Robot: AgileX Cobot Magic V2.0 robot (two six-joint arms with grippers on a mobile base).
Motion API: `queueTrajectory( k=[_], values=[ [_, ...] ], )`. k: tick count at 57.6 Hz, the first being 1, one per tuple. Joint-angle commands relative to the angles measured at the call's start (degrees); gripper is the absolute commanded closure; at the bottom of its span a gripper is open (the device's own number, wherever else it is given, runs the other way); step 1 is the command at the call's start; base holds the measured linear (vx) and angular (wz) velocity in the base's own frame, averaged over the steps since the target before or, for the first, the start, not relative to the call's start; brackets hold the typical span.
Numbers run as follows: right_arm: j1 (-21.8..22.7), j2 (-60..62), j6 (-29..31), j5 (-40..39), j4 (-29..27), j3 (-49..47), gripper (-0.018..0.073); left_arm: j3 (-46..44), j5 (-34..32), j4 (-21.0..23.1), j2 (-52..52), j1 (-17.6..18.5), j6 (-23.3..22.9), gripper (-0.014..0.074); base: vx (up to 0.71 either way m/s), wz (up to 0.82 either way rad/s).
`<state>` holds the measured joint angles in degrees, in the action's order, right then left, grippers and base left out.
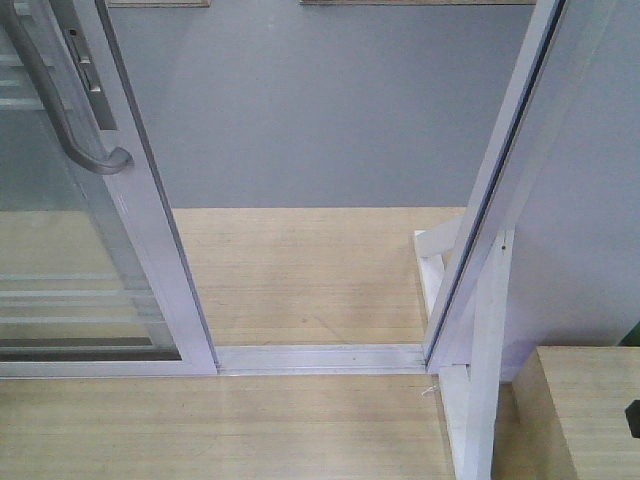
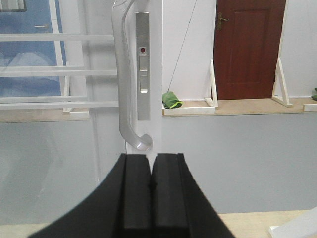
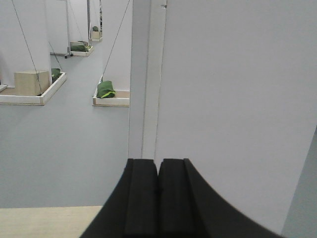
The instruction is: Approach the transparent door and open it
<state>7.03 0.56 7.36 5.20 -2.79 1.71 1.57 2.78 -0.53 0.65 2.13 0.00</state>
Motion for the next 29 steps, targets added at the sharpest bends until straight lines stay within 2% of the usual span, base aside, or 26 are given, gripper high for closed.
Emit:
queueTrajectory(
  k=[1,29],
  values=[
    [0.2,0.6,0.1,-4.2,0.1,0.8,0.0564,1.7,-4.7,0.1,0.1,0.3,-0.6,0.0602,0.00,0.00],
    [0.2,0.6,0.1,-4.2,0.1,0.8,0.0564,1.7,-4.7,0.1,0.1,0.3,-0.6,0.0602,0.00,0.00]
  ],
)
